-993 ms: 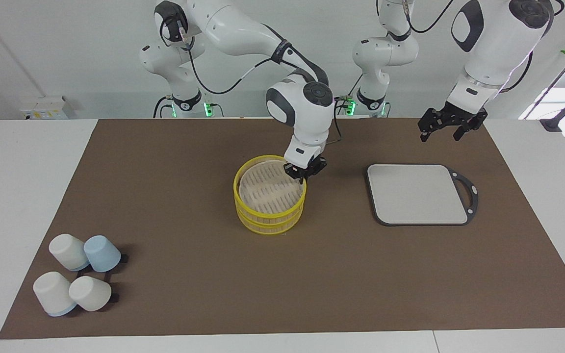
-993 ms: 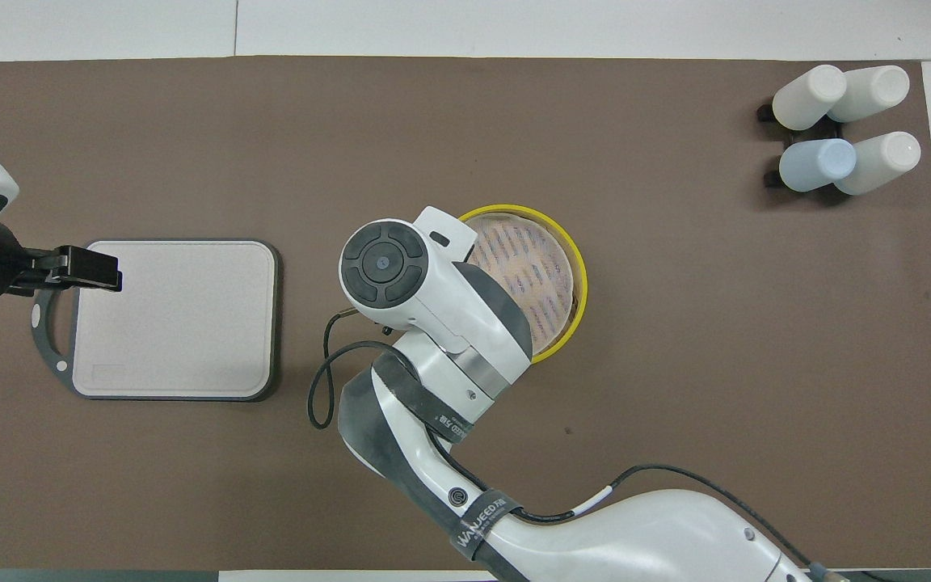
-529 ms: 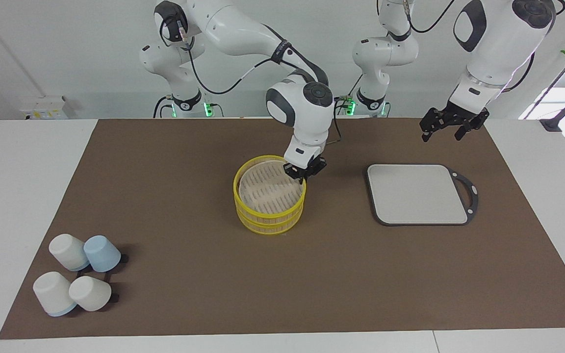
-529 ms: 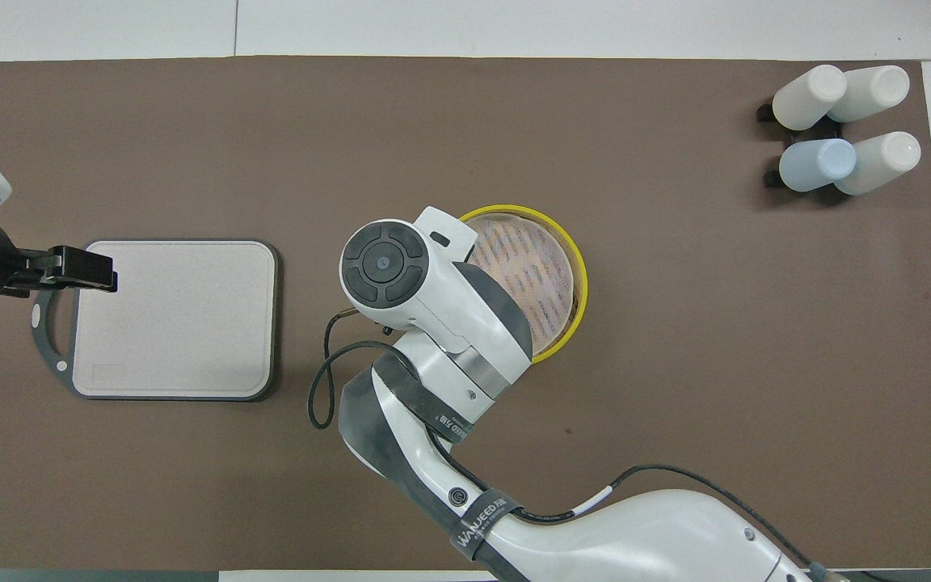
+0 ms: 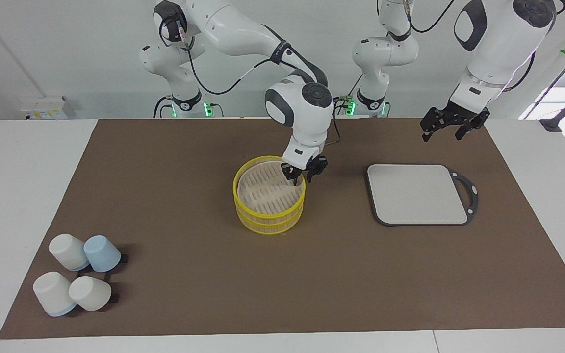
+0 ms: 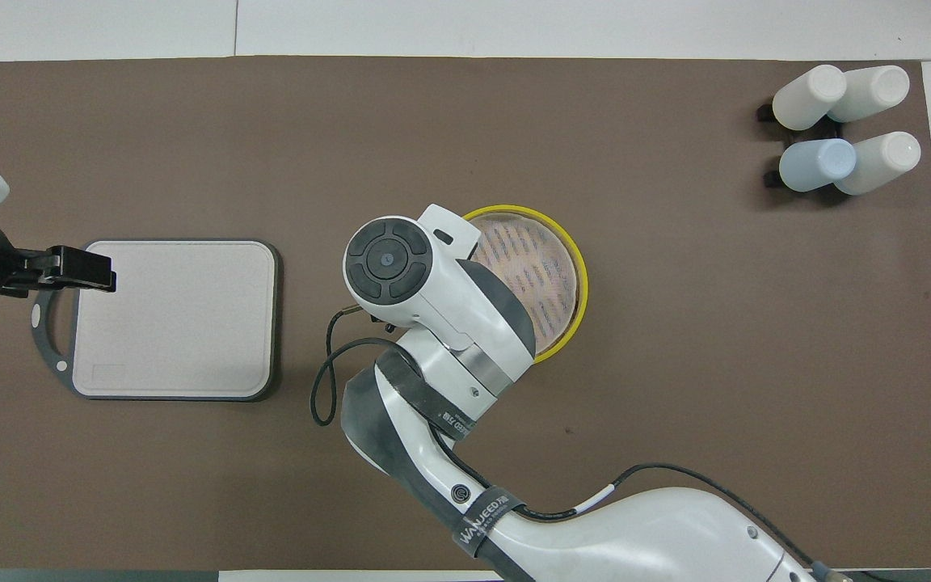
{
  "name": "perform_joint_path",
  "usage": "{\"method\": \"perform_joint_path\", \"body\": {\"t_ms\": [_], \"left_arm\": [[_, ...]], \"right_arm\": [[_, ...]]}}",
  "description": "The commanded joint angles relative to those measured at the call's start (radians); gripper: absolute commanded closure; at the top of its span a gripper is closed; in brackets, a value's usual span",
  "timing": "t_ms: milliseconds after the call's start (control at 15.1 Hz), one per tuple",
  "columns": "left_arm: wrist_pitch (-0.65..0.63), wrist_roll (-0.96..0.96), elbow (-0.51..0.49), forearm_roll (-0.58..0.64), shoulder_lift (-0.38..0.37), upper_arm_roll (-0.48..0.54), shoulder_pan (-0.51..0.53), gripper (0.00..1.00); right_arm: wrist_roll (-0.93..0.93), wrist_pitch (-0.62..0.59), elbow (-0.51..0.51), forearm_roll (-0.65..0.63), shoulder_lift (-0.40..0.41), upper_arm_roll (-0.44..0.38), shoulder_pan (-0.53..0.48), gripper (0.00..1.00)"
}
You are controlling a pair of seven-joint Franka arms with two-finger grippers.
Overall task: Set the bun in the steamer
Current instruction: 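Lower the slatted lid onto the steamer with the right gripper, then open the right gripper and raise it away from the lid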
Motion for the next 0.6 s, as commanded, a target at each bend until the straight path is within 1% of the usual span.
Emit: {"method": "perform_joint_path", "body": {"t_ms": [0, 132, 331, 529], "left_arm": [[-0.024, 0.011, 0.011, -0.009, -0.005, 0.016, -0.016, 0.00], [-0.024, 0.009, 0.011, -0.009, -0.005, 0.016, -0.019, 0.00], [-0.021, 0.011, 0.011, -0.009, -0.006, 0.016, -0.013, 0.00], [-0.023, 0.012, 0.011, -0.006, -0.005, 0.017, -0.013, 0.00]], "right_arm": [[0.026, 0.001, -0.022, -0.006, -0.020, 0.009, -0.010, 0.00], [0.026, -0.005, -0.016, -0.004, -0.036, 0.003, -0.024, 0.00], [0.028, -0.020, -0.019, 0.003, -0.103, 0.005, -0.111, 0.00], [0.016, -0.115, -0.019, 0.003, -0.187, 0.005, -0.214, 0.00]]}}
